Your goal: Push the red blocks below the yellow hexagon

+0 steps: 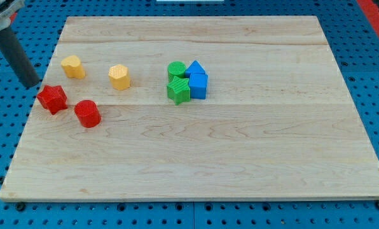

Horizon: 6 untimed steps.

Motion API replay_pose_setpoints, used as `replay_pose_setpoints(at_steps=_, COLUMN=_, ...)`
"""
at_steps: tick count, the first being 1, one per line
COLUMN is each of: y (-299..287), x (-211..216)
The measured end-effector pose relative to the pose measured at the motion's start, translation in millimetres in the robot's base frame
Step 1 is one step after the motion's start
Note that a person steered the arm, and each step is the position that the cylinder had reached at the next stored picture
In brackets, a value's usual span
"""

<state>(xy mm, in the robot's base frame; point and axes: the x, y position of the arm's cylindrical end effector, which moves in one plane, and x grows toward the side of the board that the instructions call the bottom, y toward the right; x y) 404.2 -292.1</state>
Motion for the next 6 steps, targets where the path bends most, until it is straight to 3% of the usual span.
replay_pose_setpoints(at_steps=1, y=78, x=41)
replay_pose_setpoints(at_steps=2, y=112, x=65)
replay_pose_setpoints(at_steps=3, y=42, x=30)
replay_pose_setpoints(at_steps=4, y=1, x=51)
replay_pose_setpoints(at_steps=5, y=17, x=105)
replay_pose_setpoints(at_steps=6, y=70, x=124)
